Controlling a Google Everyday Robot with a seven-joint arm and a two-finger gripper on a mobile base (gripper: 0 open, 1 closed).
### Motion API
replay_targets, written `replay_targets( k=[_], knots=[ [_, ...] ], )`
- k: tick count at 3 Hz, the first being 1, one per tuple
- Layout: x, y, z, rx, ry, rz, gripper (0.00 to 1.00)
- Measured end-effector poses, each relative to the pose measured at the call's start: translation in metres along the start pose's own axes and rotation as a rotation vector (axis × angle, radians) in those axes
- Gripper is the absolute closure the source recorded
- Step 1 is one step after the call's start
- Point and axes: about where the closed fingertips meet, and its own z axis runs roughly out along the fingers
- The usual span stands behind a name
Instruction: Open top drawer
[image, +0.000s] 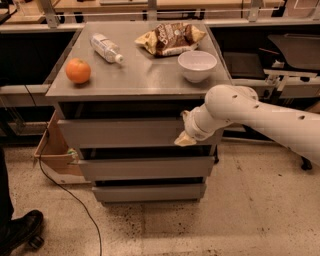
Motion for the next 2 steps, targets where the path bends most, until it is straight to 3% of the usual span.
replay_targets(
  k=[1,2],
  knots=[
    [-0.0022,-0.0015,-0.0043,0.000,0.000,0.000,0.89],
    [-0.0034,0.0005,-0.0035,-0.006,-0.003,0.001,1.00]
  ],
)
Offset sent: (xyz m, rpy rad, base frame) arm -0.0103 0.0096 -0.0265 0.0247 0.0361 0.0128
